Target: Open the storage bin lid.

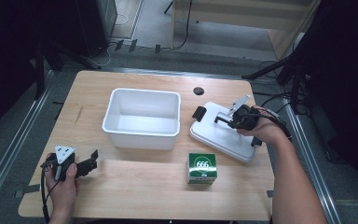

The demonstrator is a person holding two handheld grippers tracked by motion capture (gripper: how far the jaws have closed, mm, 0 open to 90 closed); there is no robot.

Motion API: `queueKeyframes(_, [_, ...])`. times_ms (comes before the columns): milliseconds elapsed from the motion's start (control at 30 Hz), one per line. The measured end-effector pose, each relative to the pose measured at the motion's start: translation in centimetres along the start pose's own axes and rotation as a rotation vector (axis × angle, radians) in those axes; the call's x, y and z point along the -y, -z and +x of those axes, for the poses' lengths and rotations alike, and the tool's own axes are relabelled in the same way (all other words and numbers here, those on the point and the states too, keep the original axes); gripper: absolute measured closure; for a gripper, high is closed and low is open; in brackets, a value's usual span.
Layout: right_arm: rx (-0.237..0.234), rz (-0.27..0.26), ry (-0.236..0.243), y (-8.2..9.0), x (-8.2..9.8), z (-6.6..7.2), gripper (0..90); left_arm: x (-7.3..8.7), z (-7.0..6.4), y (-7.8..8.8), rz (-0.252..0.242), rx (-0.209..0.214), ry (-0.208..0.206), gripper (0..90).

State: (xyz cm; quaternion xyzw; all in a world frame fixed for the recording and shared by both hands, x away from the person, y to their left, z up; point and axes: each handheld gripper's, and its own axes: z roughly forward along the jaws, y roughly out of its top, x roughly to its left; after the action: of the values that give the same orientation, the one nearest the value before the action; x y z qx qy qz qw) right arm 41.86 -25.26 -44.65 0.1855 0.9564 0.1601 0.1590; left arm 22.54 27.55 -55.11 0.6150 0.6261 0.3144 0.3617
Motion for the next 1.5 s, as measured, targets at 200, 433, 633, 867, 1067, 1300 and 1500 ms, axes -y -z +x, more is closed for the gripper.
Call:
queueKeyframes(200, [0.006,0.001,-0.017,-0.7,0.5,0.2,85.5,0.0,0.0,0.0,-0.001,0.000,0.001,9.7])
queueKeyframes(433, [0.018,0.003,-0.041,-1.4,1.0,0.3,85.5,0.0,0.0,0.0,0.000,-0.001,0.001,9.7])
queueKeyframes(633, [0.012,-0.003,-0.059,-1.5,1.0,0.5,84.3,0.0,0.0,0.0,-0.002,-0.002,0.003,9.7])
queueKeyframes(867, [0.004,-0.016,-0.050,-0.8,0.4,1.2,71.7,0.0,0.0,0.0,-0.002,-0.005,0.006,9.7])
queueKeyframes(1067, [-0.001,-0.019,-0.047,-0.3,0.2,1.7,61.7,0.0,0.0,0.0,-0.003,-0.005,0.007,9.7])
queueKeyframes(1300, [-0.002,-0.024,-0.038,0.7,0.1,2.2,45.0,0.0,-0.1,0.0,-0.005,-0.007,0.000,9.7])
queueKeyframes(1500, [-0.016,-0.023,-0.050,2.1,0.0,2.5,21.5,0.0,-0.1,0.0,-0.001,-0.006,-0.004,9.7])
